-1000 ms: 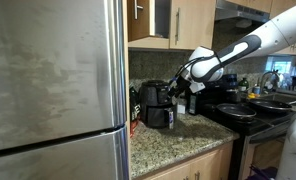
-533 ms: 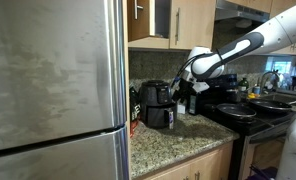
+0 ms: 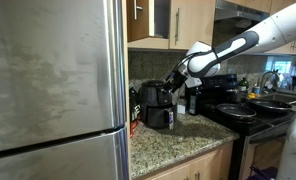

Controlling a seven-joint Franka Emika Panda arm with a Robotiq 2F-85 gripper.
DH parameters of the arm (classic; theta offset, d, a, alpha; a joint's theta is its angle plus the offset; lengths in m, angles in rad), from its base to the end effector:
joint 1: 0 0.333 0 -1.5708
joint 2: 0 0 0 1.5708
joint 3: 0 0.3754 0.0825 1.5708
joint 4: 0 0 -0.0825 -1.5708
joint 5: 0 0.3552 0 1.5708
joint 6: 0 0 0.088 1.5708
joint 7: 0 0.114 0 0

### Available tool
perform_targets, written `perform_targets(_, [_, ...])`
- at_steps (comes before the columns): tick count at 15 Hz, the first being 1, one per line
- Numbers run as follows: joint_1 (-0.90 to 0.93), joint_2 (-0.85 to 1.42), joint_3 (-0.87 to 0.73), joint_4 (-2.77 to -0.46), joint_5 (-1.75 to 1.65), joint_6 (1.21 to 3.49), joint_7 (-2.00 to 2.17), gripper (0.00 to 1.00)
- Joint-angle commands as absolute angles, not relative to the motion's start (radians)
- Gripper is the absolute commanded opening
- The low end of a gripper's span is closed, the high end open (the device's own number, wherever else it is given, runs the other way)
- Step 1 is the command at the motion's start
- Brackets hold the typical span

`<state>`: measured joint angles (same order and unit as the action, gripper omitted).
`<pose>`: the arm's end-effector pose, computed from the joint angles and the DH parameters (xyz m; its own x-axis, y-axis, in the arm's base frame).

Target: Turn on the air fryer

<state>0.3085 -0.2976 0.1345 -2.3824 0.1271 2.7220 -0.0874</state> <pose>0.4125 0.1984 0.5726 0.7307 0.3355 0.5946 0.4302 -0.9025 -0.0193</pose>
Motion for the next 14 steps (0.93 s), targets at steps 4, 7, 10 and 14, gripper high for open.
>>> perform_targets(4, [0.289, -0.235, 0.166, -2.288, 0.106, 2.722, -0.065, 1.00])
perform_targets(7, [0.270, -0.260, 0.178, -2.293, 0.085, 2.635, -0.007, 1.00])
perform_targets(10, [0.235, -0.244, 0.140, -2.330, 0.114, 2.553, 0.018, 1.00])
perform_targets(14, [0.243, -0.172, 0.096, -2.336, 0.256, 2.572, -0.062, 1.00])
